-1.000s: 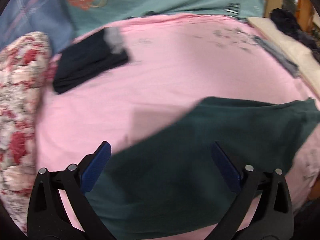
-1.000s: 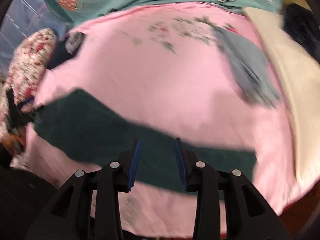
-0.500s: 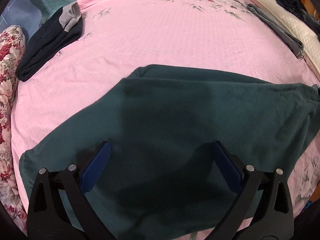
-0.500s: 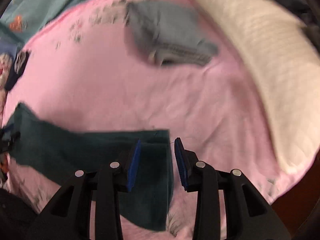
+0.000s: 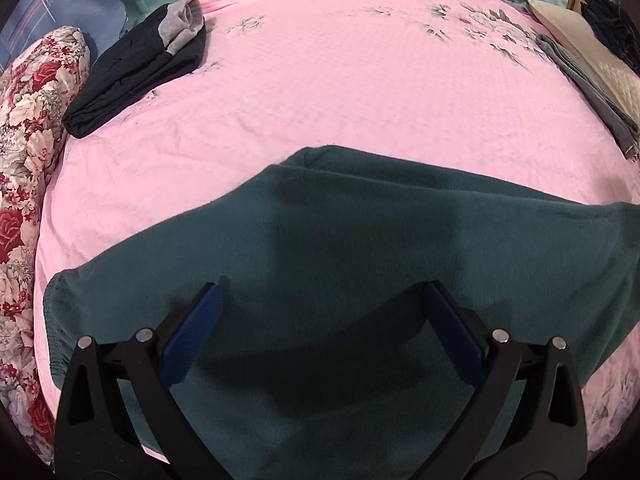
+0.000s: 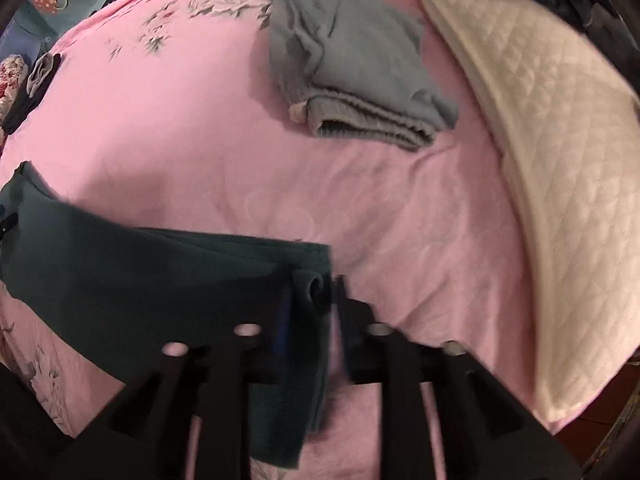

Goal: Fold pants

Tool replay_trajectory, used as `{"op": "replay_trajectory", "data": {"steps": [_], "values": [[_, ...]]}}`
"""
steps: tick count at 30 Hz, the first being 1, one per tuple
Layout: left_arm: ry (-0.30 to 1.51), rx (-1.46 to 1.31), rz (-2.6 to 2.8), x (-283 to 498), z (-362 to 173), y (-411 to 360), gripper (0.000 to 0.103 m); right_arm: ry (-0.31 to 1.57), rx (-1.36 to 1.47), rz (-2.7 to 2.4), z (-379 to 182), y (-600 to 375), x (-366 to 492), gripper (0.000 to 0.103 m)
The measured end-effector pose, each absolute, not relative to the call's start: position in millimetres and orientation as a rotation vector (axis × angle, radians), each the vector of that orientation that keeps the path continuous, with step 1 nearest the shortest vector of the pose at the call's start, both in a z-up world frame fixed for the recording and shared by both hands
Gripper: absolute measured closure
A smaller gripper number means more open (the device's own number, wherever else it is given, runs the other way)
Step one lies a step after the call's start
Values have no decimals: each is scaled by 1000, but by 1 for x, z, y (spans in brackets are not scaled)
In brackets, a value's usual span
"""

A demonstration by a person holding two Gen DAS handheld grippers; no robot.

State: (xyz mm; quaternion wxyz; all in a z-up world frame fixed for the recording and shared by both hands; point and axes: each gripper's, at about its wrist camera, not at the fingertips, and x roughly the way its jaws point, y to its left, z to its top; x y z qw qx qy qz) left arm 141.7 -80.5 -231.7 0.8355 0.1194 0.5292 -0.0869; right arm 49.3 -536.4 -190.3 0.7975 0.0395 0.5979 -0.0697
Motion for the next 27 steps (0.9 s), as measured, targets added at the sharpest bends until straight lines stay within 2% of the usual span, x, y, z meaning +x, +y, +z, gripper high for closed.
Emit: {"op": "replay_trajectory", "data": {"steps": [5, 8, 11, 12, 13, 14, 18, 21, 24, 27], "values": [[1084, 321, -177, 137, -227, -90, 2, 1054, 193, -145, -122, -521, 23, 65], [1073, 320, -183, 136, -229, -91, 2, 1020, 253, 70, -130, -471, 26, 65], [1085, 279, -194, 140, -230, -86, 2, 1071, 294, 256, -173, -407, 41, 65], [1085, 283, -199, 140, -230, -86, 2, 1101, 262, 239, -184, -401, 39, 65], [1083, 295, -207, 141, -231, -87, 2, 1133, 234, 203, -196, -402, 36, 70], [1072, 304, -219, 140, -230, -87, 2, 1091, 270, 204, -199, -418, 24, 71], [1069, 301, -241, 142, -230, -86, 2, 1084, 439, 49, -192, -500, -15, 72], [1048, 325, -247, 137, -217, -90, 2, 1102, 397, -148, -180, -523, -37, 67], [1006, 288, -320, 125, -199, -102, 2, 1002, 478, -35, -156, -491, -26, 66], [1032, 264, -444, 111, -201, -133, 2, 1002, 440, 56, -159, -447, 8, 64]]}}
